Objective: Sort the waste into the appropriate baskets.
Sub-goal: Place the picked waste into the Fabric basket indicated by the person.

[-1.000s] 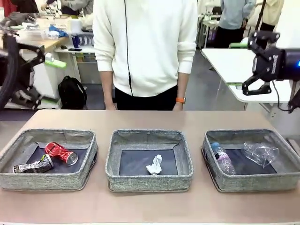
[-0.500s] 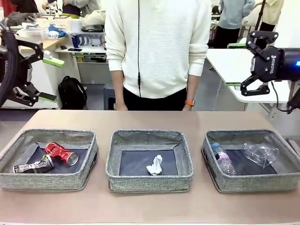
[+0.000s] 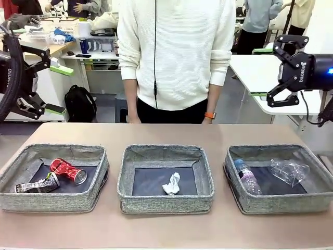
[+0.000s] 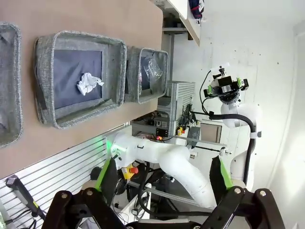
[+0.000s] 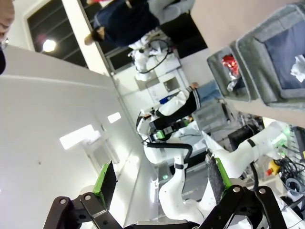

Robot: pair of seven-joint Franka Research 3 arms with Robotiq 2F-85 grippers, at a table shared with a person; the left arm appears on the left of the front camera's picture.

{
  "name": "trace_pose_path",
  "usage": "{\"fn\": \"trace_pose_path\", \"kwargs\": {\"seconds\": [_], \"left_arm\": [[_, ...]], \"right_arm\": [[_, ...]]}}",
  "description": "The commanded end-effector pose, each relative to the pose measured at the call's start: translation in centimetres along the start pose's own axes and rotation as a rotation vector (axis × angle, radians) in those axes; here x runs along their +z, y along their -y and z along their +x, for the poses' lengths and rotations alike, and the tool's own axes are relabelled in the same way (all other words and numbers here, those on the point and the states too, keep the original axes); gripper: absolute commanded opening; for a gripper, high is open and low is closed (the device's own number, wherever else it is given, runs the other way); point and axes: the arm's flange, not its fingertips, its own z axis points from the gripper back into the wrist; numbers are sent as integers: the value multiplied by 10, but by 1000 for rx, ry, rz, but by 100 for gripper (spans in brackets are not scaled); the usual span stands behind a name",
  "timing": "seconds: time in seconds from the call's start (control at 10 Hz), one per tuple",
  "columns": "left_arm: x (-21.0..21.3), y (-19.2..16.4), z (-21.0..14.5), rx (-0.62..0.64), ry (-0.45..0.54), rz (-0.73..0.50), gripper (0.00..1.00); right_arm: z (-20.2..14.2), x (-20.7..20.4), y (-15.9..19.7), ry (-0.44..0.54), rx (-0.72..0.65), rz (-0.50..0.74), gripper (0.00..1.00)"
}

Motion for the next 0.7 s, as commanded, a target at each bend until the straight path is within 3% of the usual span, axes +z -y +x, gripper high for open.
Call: {"fn": "trace_pose_path", "kwargs": {"seconds": [0.0, 0.6], "left_arm": [[-2, -2, 1, -25, 6, -24, 100], [-2, -2, 1, -25, 6, -24, 100]], "right_arm": [[-1, 2, 2, -12, 11, -6, 100], [-1, 2, 2, -12, 11, -6, 100]]}}
